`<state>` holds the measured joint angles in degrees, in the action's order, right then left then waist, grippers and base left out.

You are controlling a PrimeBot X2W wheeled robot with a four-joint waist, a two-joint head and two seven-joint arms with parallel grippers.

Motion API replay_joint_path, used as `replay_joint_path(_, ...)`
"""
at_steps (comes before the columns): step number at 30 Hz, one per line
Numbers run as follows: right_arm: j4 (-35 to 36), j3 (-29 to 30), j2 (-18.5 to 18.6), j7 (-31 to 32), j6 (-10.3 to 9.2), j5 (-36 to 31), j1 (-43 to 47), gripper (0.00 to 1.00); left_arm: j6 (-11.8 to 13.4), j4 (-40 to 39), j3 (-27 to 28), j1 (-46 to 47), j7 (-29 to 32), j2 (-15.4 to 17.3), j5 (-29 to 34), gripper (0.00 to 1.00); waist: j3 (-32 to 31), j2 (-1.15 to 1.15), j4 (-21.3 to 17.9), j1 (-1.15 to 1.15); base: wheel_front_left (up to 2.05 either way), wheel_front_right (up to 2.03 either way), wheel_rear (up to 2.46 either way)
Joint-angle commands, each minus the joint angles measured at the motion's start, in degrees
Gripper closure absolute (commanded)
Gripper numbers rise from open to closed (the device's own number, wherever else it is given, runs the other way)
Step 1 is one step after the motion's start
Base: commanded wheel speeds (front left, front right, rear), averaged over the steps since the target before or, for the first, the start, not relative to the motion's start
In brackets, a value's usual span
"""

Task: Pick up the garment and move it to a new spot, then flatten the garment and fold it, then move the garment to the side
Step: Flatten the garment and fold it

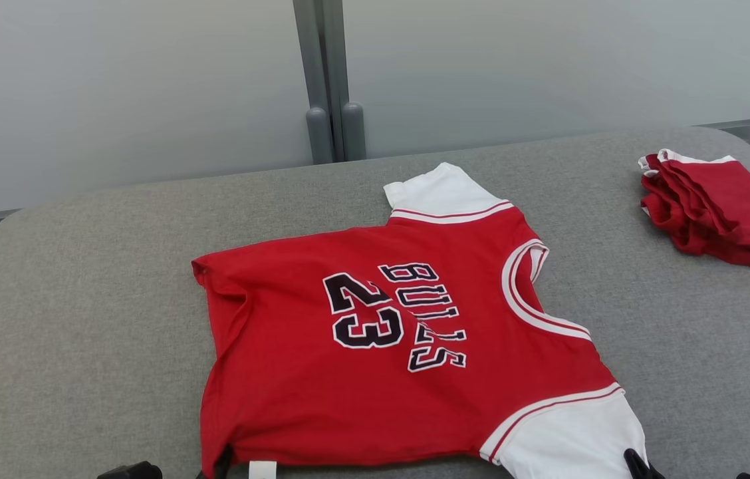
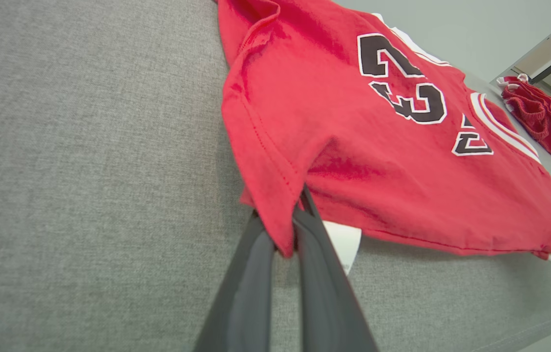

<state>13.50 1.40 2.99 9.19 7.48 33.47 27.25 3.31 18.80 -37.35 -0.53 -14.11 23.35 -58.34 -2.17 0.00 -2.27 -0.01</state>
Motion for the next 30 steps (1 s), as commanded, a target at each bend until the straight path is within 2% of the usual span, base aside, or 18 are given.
replay_joint_path(1,-0.02,0.32,-0.01,0.24,0.03,-0.35,-0.67,1.0,0.38,-0.12,0.08,-0.56,0.2,0.48,0.46,1.0,0.03,0.0,0.16,0.01,0.0,0.0,0.0)
replay_joint_path(13,-4.73,1.67,-0.08,1.62,0.03,-1.42,-11.87,1.0,0.11,0.08,-1.59,2.16,2.91,0.03,0.8,1.0,0.83,0.0,2.92,0.01,0.0,0.0,0.0)
replay_joint_path(17,-7.69,1.16,0.97,2.06,0.03,-1.91,-17.29,1.0,-0.18,-0.25,-1.76,3.62,3.95,0.03,0.72,1.0,1.25,0.0,3.73,0.01,0.0,0.0,0.0)
replay_joint_path(25,-18.22,0.14,3.71,1.26,0.03,-2.39,-29.64,1.0,-0.61,-0.84,-1.94,6.44,5.8,-0.27,0.36,1.0,2.84,0.0,4.88,0.01,0.0,0.0,0.0)
replay_joint_path(30,-27.14,-0.8,4.94,-0.68,0.03,-2.94,-36.92,1.0,-1.06,-0.33,-2.73,8.35,7.4,-0.52,0.87,1.0,4.2,0.0,5.89,0.01,0.0,0.0,0.0)
